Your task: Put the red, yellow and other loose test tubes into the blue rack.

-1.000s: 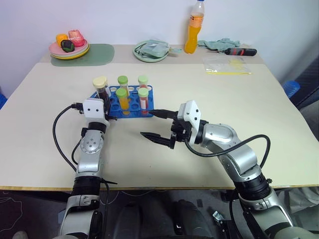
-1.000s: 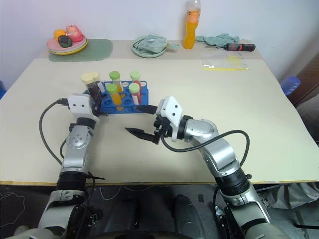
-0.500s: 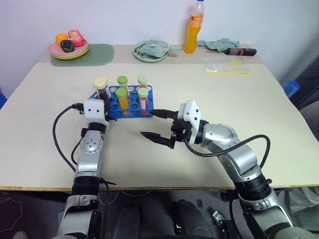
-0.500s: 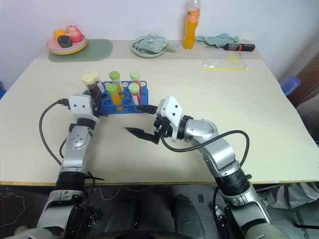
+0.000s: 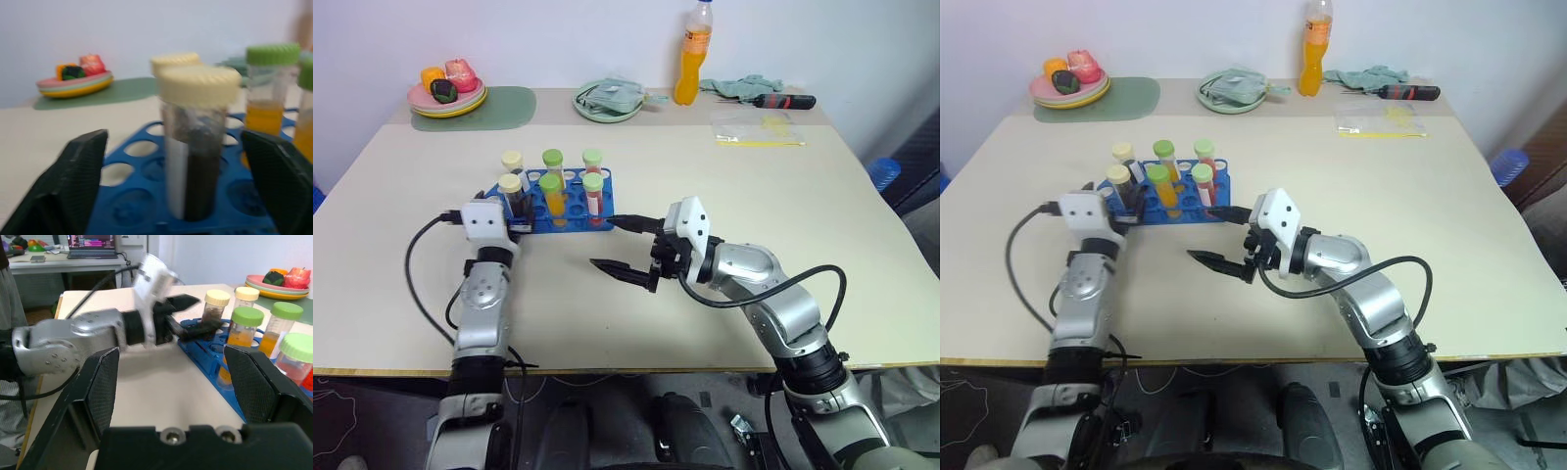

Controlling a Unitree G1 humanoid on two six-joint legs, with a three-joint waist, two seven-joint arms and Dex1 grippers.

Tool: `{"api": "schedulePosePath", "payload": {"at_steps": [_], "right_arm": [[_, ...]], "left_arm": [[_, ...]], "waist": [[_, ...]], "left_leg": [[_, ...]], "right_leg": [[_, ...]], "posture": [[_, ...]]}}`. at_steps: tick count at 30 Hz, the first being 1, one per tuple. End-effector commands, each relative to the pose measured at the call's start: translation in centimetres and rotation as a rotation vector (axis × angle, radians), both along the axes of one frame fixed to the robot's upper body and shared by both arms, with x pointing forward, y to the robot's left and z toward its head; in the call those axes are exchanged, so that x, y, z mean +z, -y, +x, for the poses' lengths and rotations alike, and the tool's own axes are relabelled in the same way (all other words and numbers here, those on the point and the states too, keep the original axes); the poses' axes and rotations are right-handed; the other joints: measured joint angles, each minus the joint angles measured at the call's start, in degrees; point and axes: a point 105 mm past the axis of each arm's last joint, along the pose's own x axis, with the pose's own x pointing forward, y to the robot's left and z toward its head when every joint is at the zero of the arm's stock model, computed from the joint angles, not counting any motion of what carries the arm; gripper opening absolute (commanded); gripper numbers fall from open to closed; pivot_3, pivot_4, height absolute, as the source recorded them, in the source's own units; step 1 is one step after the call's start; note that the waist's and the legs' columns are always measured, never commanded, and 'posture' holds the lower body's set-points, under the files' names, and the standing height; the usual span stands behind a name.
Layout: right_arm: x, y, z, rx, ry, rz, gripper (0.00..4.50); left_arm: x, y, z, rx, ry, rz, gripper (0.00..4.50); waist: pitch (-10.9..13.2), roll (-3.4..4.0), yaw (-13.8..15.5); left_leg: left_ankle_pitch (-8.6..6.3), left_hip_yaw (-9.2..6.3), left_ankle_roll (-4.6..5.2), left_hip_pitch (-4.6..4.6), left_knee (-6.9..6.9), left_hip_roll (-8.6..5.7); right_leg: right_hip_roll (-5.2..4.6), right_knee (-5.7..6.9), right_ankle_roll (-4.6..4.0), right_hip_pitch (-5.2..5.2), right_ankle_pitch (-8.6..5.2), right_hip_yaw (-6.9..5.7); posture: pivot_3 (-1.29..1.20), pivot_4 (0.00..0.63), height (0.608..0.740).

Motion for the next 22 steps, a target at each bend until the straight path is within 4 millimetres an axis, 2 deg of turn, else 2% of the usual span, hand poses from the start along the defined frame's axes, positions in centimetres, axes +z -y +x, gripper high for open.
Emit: {"api": "schedulePosePath", "payload": {"at_steps": [1,3,5,8,10,12,16,22], "right_arm": [[2.3,2.5,-0.3,-0.017,0.047,0.017,3.77],[2.0,4.7,0.1,-0.064,0.026,-0.026,3.77],[1.6,8.0,1.2,-0.167,-0.005,-0.064,3.77],[0.7,12.6,2.3,-0.305,-0.047,-0.116,3.77],[-0.1,15.4,2.6,-0.385,-0.074,-0.156,3.77],[-0.7,17.0,2.6,-0.416,-0.088,-0.181,3.77],[-1.7,18.6,2.4,-0.451,-0.12,-0.197,3.77],[-2.0,19.0,2.3,-0.446,-0.134,-0.196,3.77]], "left_arm": [[2.5,-2.2,-3.6,-0.097,0.022,0.051,4.48],[2.3,-3.1,-6.0,-0.184,-0.063,0.107,4.48],[1.6,-3.9,-8.1,-0.252,-0.178,0.179,4.48],[0.7,-5.0,-10.2,-0.316,-0.315,0.231,4.48],[0.6,-5.7,-11.0,-0.334,-0.363,0.234,4.48],[0.6,-5.6,-11.1,-0.343,-0.374,0.226,4.48],[0.5,-5.7,-11.2,-0.352,-0.392,0.202,4.48],[0.2,-4.8,-11.2,-0.364,-0.392,0.17,4.48]], "waist": [[0.0,0.02,0.0],[0.0,0.03,0.0],[0.0,0.03,0.2],[0.0,0.08,0.7],[0.0,0.08,0.7],[0.1,0.09,0.4],[0.0,0.17,-0.2],[0.1,0.18,-0.3]], "left_leg": [[0.0,0.01,0.0,0.0,-0.01,0.0],[0.0,0.03,0.0,0.02,-0.04,0.02],[-0.01,0.05,0.0,0.05,-0.07,0.03],[-0.01,0.07,0.01,0.07,-0.04,-0.02],[-0.01,0.1,0.01,0.07,-0.01,-0.02],[-0.01,0.13,0.01,0.07,-0.03,-0.02],[-0.01,0.18,0.02,0.15,-0.06,0.06],[-0.02,0.21,0.04,0.18,-0.06,0.08]], "right_leg": [[0.0,0.0,-0.01,0.0,0.0,0.0],[-0.01,-0.03,-0.03,0.01,-0.01,0.01],[-0.03,-0.07,-0.06,0.03,-0.03,0.0],[-0.1,-0.19,-0.35,0.14,-0.21,0.0],[-0.11,-0.27,-0.42,0.16,-0.25,0.0],[-0.11,-0.27,-0.43,0.15,-0.27,0.01],[0.0,-0.2,-0.41,0.13,-0.26,0.06],[0.03,-0.17,-0.39,0.13,-0.25,0.11]], "posture": [[0.0,0.15,0.74],[0.0,0.15,0.74],[0.0,0.15,0.74],[0.0,0.15,0.74],[0.0,0.15,0.74],[0.0,0.15,0.74],[0.0,0.15,0.74],[0.0,0.15,0.74]]}}
